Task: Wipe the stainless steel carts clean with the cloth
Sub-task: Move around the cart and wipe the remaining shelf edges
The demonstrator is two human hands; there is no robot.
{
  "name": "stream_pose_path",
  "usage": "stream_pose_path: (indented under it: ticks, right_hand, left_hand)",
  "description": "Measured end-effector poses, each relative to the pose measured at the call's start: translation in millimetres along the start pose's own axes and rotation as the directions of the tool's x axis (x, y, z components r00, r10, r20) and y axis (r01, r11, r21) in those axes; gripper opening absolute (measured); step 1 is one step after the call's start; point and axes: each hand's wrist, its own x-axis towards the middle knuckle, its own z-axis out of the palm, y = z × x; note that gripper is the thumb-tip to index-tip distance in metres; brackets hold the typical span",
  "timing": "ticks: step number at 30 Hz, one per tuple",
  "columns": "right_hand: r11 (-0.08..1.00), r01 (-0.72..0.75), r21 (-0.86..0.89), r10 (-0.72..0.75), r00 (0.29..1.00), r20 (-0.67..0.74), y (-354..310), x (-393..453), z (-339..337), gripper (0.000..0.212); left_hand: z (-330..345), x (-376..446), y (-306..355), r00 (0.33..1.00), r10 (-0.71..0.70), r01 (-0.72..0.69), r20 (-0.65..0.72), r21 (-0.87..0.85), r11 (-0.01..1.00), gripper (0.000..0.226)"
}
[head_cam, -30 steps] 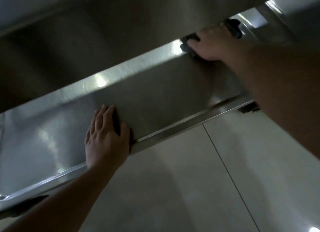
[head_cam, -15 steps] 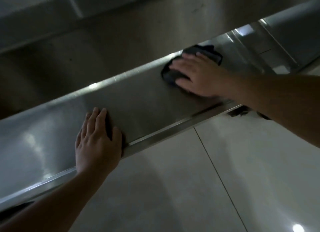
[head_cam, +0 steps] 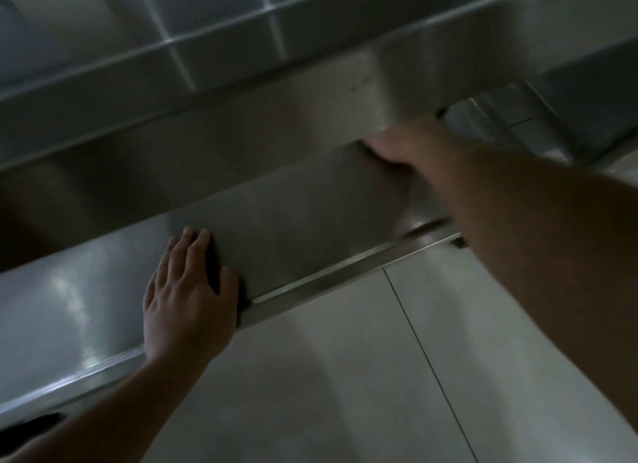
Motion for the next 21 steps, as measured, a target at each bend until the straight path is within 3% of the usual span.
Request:
stream_pose_path:
  ticks: [2, 6, 13, 15, 17, 19, 21]
  right_hand:
    - [0.986, -0.164, 0.004, 0.163, 0.985, 0.063, 46.1, 1.2, -9.2, 0.063]
    - [0.957, -0.288, -0.021, 0.289, 0.956, 0.053, 84.6, -45.3, -11.4, 0.066]
    - [0.927, -0.373, 0.031, 0.369, 0.924, 0.096, 13.3, -167.0, -0.3, 0.067]
    - [0.954, -0.293, 0.059, 0.288, 0.954, 0.090, -39.4, -185.8, 3.1, 0.064]
    - [0.991, -0.098, 0.096, 0.087, 0.990, 0.113, -103.5, -192.6, 14.2, 0.063]
    - [0.984, 0.119, 0.130, -0.134, 0.984, 0.117, -155.4, -195.5, 27.9, 0.060]
    - [0.964, 0.233, 0.129, -0.250, 0.958, 0.142, -172.5, -193.6, 28.6, 0.057]
  left_hand:
    - [-2.6, 0.3, 1.7, 1.000, -0.005, 0.005, 0.012, 0.004, 1.000, 0.076]
    - [-4.4, 1.0, 3.3, 1.000, -0.013, 0.013, 0.018, -0.010, 1.000, 0.076]
    - [-0.6, 0.5, 4.3, 0.999, -0.021, 0.020, -0.025, -0.019, 1.000, 0.068]
    - [0.2, 0.1, 6.4, 1.000, -0.011, 0.010, -0.028, -0.008, 1.000, 0.067]
    - [-0.5, 0.5, 8.4, 1.000, -0.004, 0.004, -0.009, 0.010, 1.000, 0.068]
    - [-4.3, 3.5, 10.7, 0.999, 0.005, -0.007, 0.041, 0.059, 0.998, 0.068]
    - [-14.9, 9.8, 10.2, 0.993, 0.028, -0.039, 0.119, 0.096, 0.995, 0.068]
